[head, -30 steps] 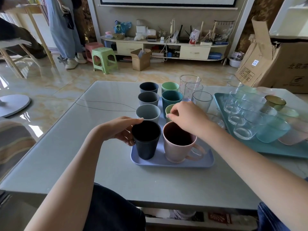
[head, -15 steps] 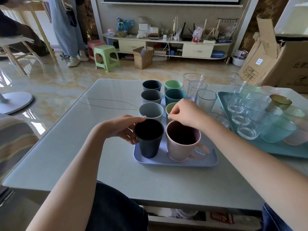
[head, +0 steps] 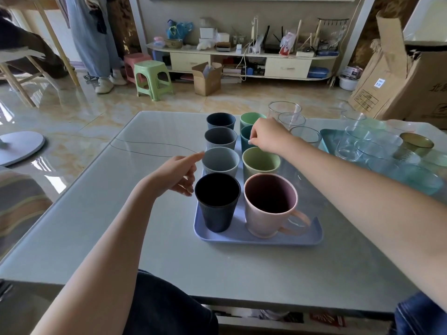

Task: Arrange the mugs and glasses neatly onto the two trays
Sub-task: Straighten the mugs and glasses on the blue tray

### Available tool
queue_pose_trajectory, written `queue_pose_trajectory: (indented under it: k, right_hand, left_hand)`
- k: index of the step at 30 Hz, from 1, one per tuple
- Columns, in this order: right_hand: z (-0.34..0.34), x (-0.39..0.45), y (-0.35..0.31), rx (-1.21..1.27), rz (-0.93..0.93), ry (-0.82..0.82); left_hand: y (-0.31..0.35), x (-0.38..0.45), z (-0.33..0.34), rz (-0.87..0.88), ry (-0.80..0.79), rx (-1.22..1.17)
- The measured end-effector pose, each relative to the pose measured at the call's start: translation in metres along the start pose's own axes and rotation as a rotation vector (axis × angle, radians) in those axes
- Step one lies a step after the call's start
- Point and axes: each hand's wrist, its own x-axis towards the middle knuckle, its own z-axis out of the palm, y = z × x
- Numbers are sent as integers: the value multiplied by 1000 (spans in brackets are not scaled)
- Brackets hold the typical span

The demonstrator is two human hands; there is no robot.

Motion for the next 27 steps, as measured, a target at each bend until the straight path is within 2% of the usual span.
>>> queue_pose_trajectory:
  k: [8, 15, 18, 21, 27]
  right_hand:
    - [9, 4, -3, 57, -50, 17]
    - [3, 3, -4, 56, -70, -33]
    - [-6, 8, -6, 66, -68, 35]
    - [-14, 25, -2, 4, -71, 123]
    - [-3, 63, -2, -198, -37, 44]
  left_hand:
    - [1, 7, 3, 9, -18, 49]
    - [1, 6, 4, 16, -26, 62]
    - [0, 6, 3, 3, -24, 49]
    - [0, 7, 3, -20, -12, 58]
    - [1, 15, 2, -40, -17, 71]
